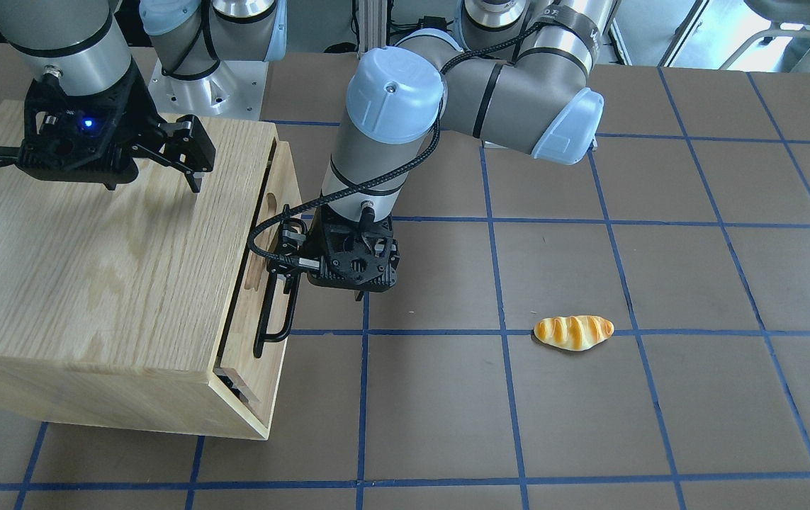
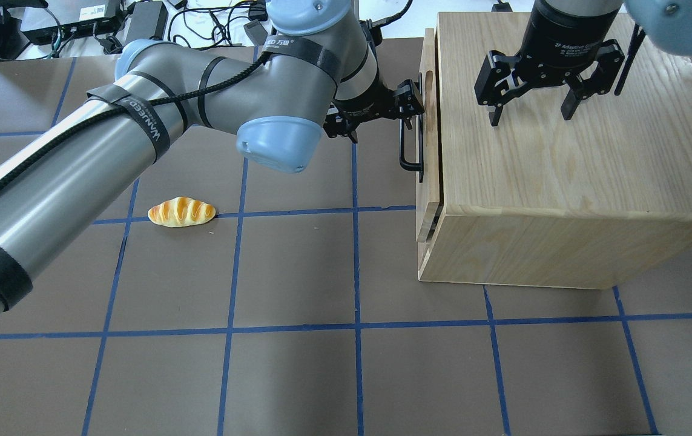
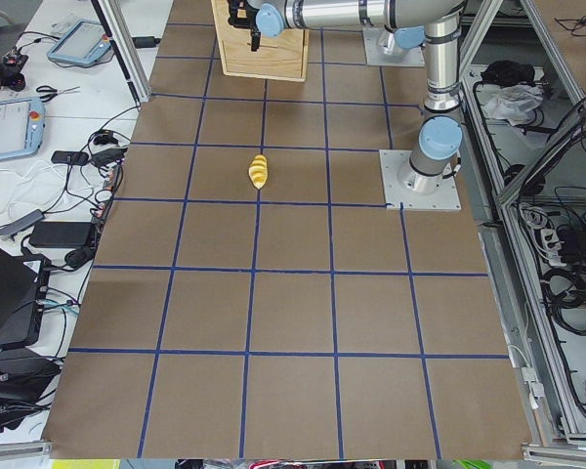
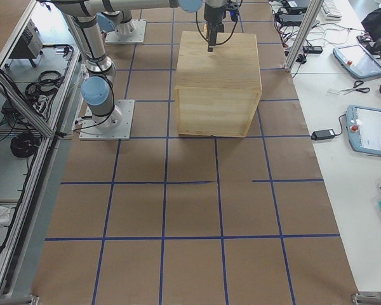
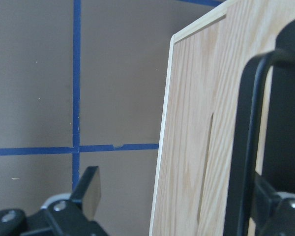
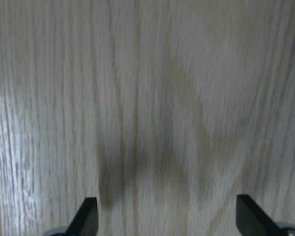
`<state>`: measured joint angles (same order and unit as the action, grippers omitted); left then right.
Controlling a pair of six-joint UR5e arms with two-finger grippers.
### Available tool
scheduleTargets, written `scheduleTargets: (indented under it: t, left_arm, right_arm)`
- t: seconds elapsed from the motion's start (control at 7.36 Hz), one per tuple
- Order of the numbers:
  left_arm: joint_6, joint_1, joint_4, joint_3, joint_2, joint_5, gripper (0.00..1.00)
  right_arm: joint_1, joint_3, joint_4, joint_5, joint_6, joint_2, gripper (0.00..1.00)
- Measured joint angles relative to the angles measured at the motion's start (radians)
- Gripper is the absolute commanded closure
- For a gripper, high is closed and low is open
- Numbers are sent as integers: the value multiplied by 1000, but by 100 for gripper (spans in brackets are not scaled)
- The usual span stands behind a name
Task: Open upper drawer
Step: 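Pull the drawer handle outward with the left gripper, away from the cabinet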
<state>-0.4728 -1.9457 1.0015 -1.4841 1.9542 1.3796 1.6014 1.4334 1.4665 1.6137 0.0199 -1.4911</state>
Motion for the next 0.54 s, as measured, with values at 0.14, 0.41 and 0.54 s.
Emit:
scheduleTargets:
  t: [0.14,0.41,0.54]
  left_arm:
    - [0,5,3,0,-4,2,0]
    - [6,27,10,1,-12,2,0]
    - [10,37,12,1,-13,2,0]
  right_arm:
    - [0,0,0,0,0,0,0]
    - [0,0,0,0,0,0,0]
    - [0,-1,0,0,0,0,0]
